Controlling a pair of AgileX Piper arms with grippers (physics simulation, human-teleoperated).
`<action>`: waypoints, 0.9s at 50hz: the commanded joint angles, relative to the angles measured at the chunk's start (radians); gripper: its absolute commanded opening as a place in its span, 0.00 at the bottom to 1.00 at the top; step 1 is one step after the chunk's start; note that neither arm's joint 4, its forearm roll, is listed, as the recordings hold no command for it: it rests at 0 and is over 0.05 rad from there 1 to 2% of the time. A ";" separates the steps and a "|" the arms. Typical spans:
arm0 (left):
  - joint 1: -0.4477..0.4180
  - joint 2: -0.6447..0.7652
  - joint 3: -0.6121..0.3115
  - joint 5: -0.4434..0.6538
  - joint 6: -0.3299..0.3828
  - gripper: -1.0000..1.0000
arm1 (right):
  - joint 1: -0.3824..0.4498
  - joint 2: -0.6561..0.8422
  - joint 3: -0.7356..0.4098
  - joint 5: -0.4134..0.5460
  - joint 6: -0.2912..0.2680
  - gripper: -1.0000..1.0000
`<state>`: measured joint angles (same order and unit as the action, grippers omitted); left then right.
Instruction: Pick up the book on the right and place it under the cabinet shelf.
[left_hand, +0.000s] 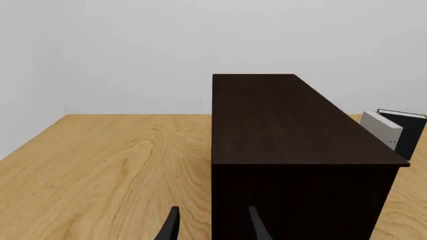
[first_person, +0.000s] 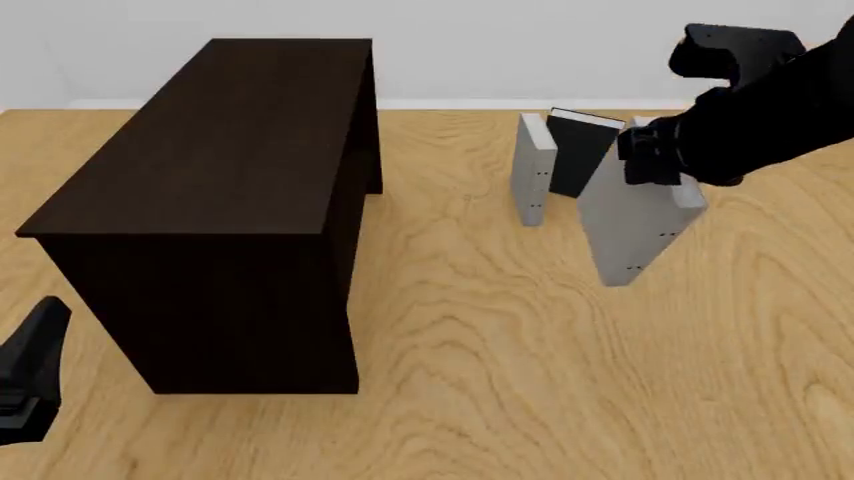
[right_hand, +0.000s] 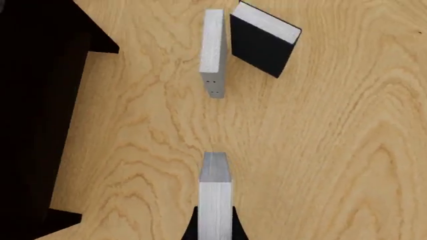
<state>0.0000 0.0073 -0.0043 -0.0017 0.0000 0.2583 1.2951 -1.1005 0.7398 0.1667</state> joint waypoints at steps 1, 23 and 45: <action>0.000 0.000 0.000 0.000 0.000 1.00 | 0.142 -0.103 0.135 -0.294 0.373 0.00; 0.000 0.000 0.000 0.000 0.000 1.00 | 0.267 -0.066 0.512 -1.022 0.800 0.00; 0.000 0.000 0.000 0.000 0.000 1.00 | 0.299 0.285 0.625 -1.507 0.956 0.00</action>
<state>0.0000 0.0073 -0.0043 -0.0017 0.0000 0.5371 1.4808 -0.5414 -0.5763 1.0440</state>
